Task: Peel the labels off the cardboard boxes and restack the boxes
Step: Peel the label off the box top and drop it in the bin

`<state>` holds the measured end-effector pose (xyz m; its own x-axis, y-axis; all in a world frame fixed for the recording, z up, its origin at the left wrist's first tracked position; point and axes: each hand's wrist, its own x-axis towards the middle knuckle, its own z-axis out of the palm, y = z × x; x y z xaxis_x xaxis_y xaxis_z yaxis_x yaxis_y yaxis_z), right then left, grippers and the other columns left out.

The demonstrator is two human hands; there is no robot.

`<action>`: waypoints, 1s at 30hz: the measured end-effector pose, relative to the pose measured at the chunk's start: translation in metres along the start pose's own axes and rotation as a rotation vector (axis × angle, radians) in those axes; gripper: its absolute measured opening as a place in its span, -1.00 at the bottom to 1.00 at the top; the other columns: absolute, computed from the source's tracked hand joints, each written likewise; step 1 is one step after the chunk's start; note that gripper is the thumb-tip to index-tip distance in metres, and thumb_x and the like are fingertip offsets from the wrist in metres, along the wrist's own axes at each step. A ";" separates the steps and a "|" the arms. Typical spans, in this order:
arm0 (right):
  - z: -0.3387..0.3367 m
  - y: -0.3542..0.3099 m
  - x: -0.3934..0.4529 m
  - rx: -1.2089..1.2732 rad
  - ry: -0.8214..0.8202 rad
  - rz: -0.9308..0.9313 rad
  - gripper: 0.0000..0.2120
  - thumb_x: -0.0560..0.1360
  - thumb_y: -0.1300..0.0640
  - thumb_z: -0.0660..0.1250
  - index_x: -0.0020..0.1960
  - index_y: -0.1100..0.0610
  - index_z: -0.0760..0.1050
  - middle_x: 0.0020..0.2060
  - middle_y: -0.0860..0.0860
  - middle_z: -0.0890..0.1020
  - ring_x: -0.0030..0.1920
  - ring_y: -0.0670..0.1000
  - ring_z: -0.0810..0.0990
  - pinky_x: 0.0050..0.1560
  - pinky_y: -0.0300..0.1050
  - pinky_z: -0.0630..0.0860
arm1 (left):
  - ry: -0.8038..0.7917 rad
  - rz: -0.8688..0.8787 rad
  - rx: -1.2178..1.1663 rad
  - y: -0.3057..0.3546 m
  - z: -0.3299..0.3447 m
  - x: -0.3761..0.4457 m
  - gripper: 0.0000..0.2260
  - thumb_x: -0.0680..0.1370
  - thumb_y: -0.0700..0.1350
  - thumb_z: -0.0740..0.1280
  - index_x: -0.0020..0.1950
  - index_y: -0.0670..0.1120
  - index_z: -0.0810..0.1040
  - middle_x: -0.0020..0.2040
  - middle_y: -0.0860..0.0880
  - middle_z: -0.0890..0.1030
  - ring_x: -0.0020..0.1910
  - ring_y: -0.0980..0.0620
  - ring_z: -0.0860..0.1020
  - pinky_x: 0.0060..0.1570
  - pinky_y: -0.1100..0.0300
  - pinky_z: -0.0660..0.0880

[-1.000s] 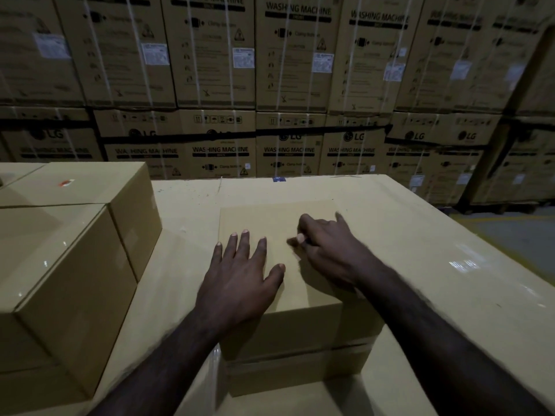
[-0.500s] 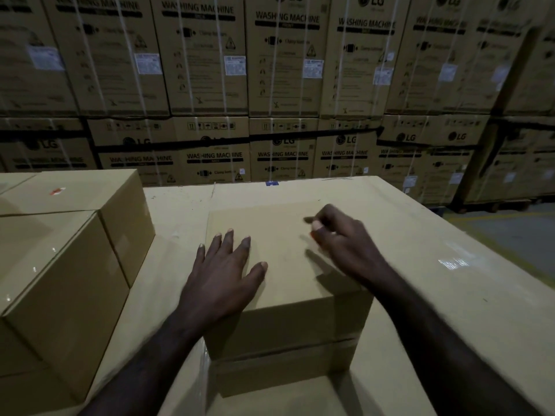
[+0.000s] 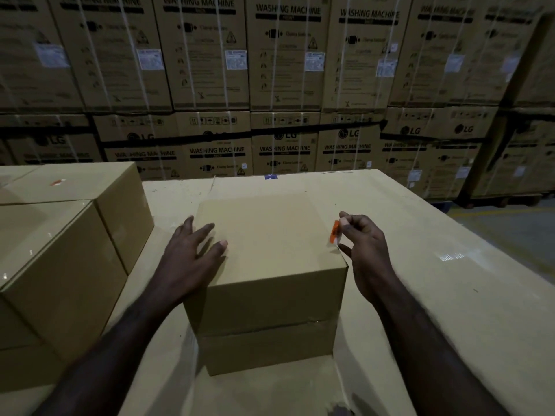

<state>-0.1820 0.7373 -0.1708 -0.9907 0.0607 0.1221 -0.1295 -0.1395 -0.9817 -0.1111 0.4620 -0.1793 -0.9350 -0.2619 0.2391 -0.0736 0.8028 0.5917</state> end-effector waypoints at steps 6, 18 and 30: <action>-0.006 0.003 -0.018 0.053 0.026 0.004 -0.91 0.60 0.24 0.25 0.01 0.14 0.53 0.17 -0.13 0.57 0.22 -0.10 0.50 0.35 0.17 0.37 | 0.065 0.072 0.036 -0.006 -0.001 -0.024 -0.31 0.45 0.34 0.06 0.52 0.06 0.26 0.60 -0.03 0.00 0.57 -0.06 -0.04 0.48 -0.16 0.02; -0.026 -0.026 -0.084 -0.041 0.196 -0.160 -0.86 0.56 0.24 0.30 -0.11 0.06 0.56 0.36 -0.02 0.49 0.38 0.01 0.41 0.37 0.15 0.33 | -0.046 0.465 0.066 0.060 0.042 -0.067 -0.27 0.45 0.40 -0.15 0.56 0.12 0.10 0.58 0.03 -0.15 0.55 0.07 -0.21 0.50 0.05 -0.21; -0.112 -0.039 -0.162 -0.202 0.434 -0.245 -0.86 0.53 0.22 0.36 -0.17 0.04 0.57 0.32 -0.07 0.53 0.33 -0.15 0.45 0.21 -0.13 0.40 | -0.222 0.797 -0.050 0.151 0.100 -0.116 -0.28 0.49 0.36 -0.15 0.59 0.08 -0.04 0.59 0.03 -0.23 0.54 0.09 -0.29 0.50 0.08 -0.26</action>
<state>-0.0117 0.8436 -0.1689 -0.8181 0.4767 0.3216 -0.3017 0.1203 -0.9458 -0.0488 0.6669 -0.1948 -0.7475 0.4917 0.4466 0.6507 0.6769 0.3441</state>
